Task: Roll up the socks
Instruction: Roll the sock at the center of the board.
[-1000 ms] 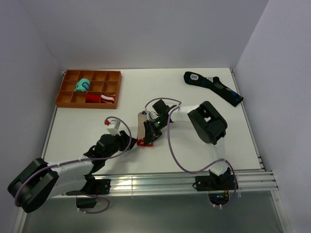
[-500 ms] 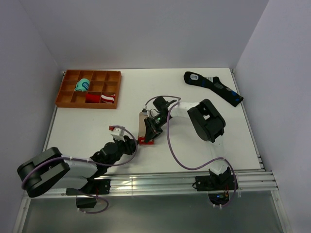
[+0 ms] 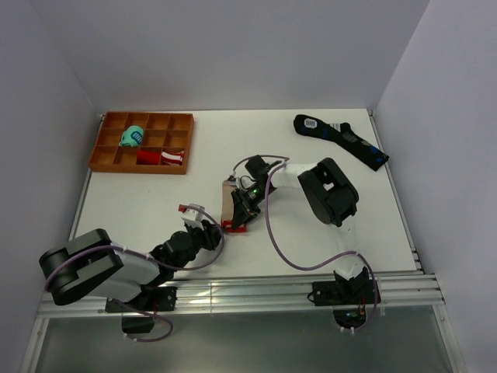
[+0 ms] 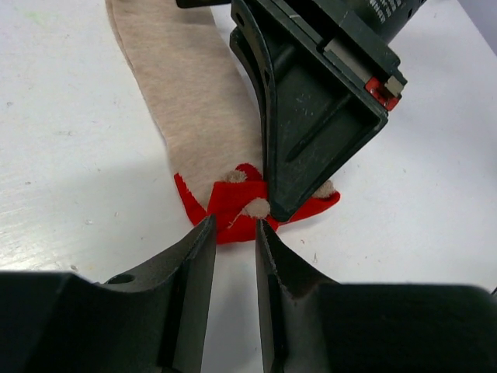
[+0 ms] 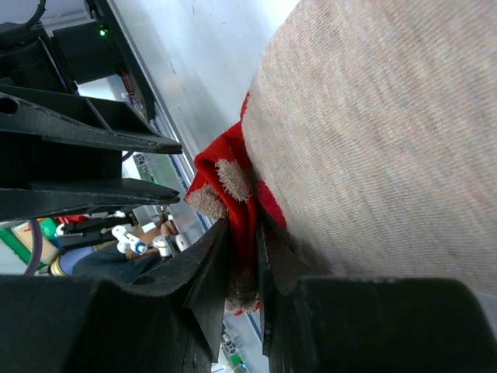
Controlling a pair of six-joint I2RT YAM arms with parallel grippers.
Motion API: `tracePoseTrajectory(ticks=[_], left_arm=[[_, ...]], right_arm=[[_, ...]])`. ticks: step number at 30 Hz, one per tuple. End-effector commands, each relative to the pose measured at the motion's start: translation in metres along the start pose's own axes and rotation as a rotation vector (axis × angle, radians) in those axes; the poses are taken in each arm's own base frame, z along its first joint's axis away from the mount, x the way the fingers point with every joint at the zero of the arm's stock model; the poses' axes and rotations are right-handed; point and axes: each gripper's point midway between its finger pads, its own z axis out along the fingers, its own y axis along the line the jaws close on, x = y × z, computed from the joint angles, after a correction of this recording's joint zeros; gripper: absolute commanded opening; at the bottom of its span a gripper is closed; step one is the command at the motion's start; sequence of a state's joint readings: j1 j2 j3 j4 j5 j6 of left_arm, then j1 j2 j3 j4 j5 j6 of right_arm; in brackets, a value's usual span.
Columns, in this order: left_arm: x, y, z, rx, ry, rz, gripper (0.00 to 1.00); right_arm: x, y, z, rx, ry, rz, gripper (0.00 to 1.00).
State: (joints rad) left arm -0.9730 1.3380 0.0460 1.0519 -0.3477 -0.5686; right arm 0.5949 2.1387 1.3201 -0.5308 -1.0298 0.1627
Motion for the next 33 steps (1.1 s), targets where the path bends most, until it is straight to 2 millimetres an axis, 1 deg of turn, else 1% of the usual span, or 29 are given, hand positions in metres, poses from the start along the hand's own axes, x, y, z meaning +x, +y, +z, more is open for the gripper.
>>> tracePoseTrajectory(ticks=[1, 3, 6, 7, 10, 12, 15, 21, 24, 25, 29, 33], left_arm=[[0.008, 0.009, -0.011, -0.009, 0.000, 0.019, 0.33], [0.010, 0.014, -0.017, -0.031, -0.005, 0.006, 0.33], [0.013, 0.017, -0.023, -0.041, -0.002, -0.009, 0.33], [0.013, 0.013, -0.022, -0.035, 0.002, -0.008, 0.33], [0.019, 0.010, -0.018, -0.048, 0.029, 0.020, 0.33], [0.028, 0.015, -0.019, -0.074, 0.057, 0.030, 0.33], [0.034, 0.019, -0.022, -0.098, 0.060, 0.019, 0.33], [0.037, 0.018, -0.022, -0.107, 0.063, 0.035, 0.33], [0.045, 0.023, -0.023, -0.122, 0.086, 0.061, 0.33], [0.040, 0.016, -0.016, -0.113, 0.074, 0.059, 0.34], [0.042, 0.013, -0.009, -0.120, 0.081, 0.095, 0.33], [0.036, 0.011, -0.004, -0.132, 0.058, 0.107, 0.34]], right_arm=[[-0.001, 0.002, -0.003, -0.025, 0.001, 0.010, 0.26], [-0.002, 0.002, -0.002, -0.028, 0.003, 0.012, 0.26], [-0.002, 0.001, -0.002, -0.031, 0.006, 0.014, 0.25], [-0.002, 0.001, -0.001, -0.031, 0.006, 0.014, 0.25], [-0.003, 0.001, -0.002, -0.035, 0.004, 0.015, 0.25], [-0.003, 0.001, -0.001, -0.035, 0.004, 0.020, 0.25], [-0.003, 0.001, -0.001, -0.035, 0.005, 0.018, 0.25], [-0.003, 0.000, -0.001, -0.042, 0.007, 0.020, 0.25], [-0.002, 0.001, -0.001, -0.047, 0.008, 0.020, 0.25], [-0.002, 0.001, -0.002, -0.045, 0.007, 0.017, 0.25], [-0.001, 0.001, -0.002, -0.044, 0.008, 0.012, 0.25], [0.001, 0.000, -0.002, -0.042, 0.010, 0.014, 0.25]])
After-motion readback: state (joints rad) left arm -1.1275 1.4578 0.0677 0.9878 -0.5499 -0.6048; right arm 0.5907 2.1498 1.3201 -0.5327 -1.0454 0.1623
